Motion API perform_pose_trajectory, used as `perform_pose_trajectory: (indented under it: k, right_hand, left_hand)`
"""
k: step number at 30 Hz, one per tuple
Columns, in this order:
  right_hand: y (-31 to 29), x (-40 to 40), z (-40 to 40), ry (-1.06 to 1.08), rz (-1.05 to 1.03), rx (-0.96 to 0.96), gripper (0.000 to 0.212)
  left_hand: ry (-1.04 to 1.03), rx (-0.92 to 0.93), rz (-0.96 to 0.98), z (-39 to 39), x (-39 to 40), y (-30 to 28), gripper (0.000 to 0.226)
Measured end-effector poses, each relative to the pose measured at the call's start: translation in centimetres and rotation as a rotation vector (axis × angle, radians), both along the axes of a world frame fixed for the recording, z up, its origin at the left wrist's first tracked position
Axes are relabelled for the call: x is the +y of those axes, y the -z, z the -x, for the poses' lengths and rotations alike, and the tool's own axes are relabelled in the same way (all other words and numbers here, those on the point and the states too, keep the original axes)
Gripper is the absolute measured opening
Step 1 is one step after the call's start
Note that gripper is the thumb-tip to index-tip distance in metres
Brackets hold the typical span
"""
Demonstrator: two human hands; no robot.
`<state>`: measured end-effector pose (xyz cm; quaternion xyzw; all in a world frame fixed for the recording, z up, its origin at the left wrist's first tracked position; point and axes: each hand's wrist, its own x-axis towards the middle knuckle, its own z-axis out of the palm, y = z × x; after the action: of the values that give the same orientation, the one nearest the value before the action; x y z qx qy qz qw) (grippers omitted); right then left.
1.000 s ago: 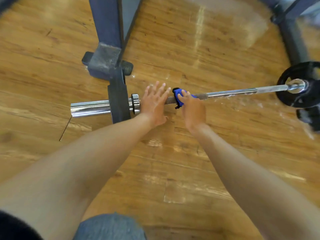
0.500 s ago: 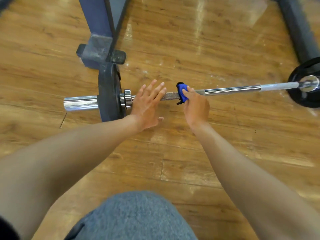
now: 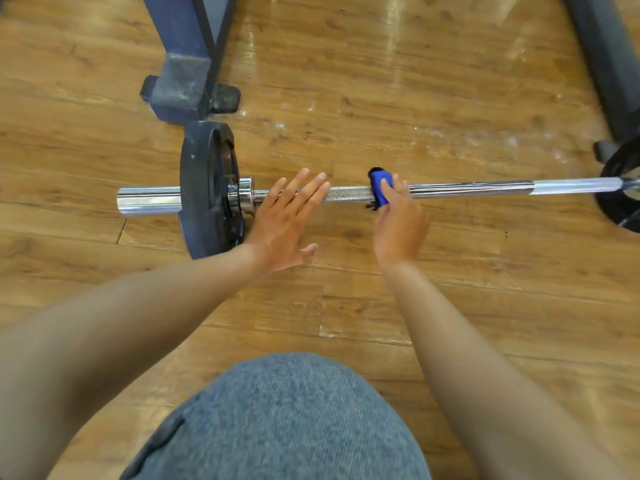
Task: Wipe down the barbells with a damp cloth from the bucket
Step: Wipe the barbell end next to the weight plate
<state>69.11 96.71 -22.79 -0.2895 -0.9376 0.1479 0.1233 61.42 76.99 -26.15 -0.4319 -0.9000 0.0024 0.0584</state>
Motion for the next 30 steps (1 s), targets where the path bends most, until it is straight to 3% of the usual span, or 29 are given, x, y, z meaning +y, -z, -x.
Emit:
perform_pose_trajectory:
  k: [2, 6, 9, 11, 15, 20, 25, 30]
  right_hand:
    - [-0.3, -1.5, -0.4, 0.05, -0.004, -0.008, 0.054]
    - [0.2, -3.3, -2.2, -0.181, -0.076, -0.002, 0.055]
    - [0.3, -0.4, -3.6, 0.086, 0.035, 0.073, 0.053]
    - [-0.2, -1.3, -3.9, 0.142, 0.014, 0.041, 0.052]
    - [0.8, -3.6, -5.2, -0.152, -0.067, 0.029, 0.053]
    - [0.4, -1.0, -8.0, 0.253, 0.036, 0.08, 0.055]
    - [1.0, -4.7, -9.4, -0.093, -0.066, 0.129, 0.055]
    - [0.3, -2.8, -12.5, 0.091, 0.053, 0.234, 0.039]
  left_hand:
    - [0.011, -0.005, -0.008, -0.7, -0.3, 0.0, 0.116]
    - [0.038, -0.032, -0.006, -2.2, -0.9, -0.2, 0.115]
    - [0.032, -0.075, -0.066, -3.4, -1.2, -0.3, 0.103]
    - [0.007, -0.107, -0.167, -4.6, -0.8, -0.7, 0.084]
    - [-0.218, -0.201, -0.436, -3.9, 4.4, -3.4, 0.057]
    - [-0.326, -0.309, -0.21, -2.2, 7.9, -2.6, 0.07]
    - [-0.328, -0.264, -0.223, -4.8, 6.9, -1.6, 0.073]
    - [-0.292, -0.196, -0.23, -7.8, 5.9, -1.8, 0.066]
